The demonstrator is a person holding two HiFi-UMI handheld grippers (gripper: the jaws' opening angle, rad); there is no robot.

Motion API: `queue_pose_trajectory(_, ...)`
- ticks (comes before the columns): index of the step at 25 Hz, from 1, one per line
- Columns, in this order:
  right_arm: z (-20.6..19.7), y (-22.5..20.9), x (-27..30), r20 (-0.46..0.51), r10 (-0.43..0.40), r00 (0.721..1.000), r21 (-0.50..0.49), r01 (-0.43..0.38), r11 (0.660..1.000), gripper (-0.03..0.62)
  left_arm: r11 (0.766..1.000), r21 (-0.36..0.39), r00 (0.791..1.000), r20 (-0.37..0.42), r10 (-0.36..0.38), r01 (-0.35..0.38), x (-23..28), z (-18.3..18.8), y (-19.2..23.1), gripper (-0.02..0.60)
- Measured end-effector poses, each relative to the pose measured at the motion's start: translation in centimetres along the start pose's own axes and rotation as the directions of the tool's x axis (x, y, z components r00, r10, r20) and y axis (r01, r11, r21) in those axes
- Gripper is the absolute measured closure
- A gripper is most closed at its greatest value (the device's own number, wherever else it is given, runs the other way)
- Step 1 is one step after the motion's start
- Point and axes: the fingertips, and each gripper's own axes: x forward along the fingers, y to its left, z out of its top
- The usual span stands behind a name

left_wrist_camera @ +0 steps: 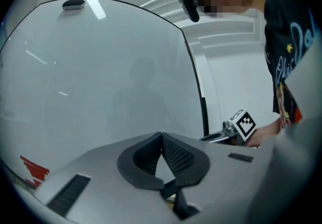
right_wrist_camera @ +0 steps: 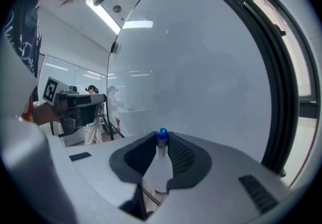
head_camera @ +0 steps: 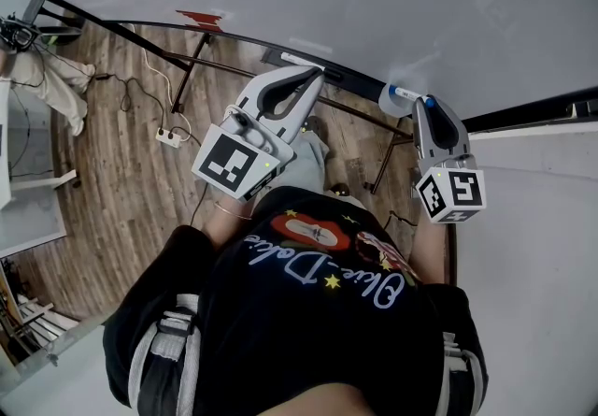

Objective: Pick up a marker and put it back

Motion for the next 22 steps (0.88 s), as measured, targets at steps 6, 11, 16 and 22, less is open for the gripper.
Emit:
queue_pose_trajectory(6, -0.01, 0.22, -0.19, -0.005, -0.006, 1.000, -0.018, 0.005, 1.000, 0.526, 1.000, 0.002, 1.000, 0.007, 0.003, -0.003, -0.14, 0.18, -0.02, 0.578)
queue_pose_trajectory(11, -0.16, 0.57, -0.14, -0.019, -0.002, 1.000, -0.037, 0.001, 0.999, 0.525, 1.000, 0.001, 1.000, 0.011, 0.008, -0.008, -0.19, 0.32, 0.02, 0.578)
queue_pose_trajectory(16, -0.22, 0.91, -0.16, -0.033, -0.003, 0.999, -0.057, 0.001, 0.998, 0.520, 1.000, 0.001, 1.000, 0.009, 0.012, -0.012, -0.43, 0.17, 0.14, 0.577)
queue_pose_trajectory(22, -0.25, 0.93, -0.46, -0.038, -0.006, 0.999, -0.066, 0.003, 0.998, 0.516, 1.000, 0.000, 1.000, 0.019, 0.007, -0.007, -0.33, 0.48, -0.20, 0.578)
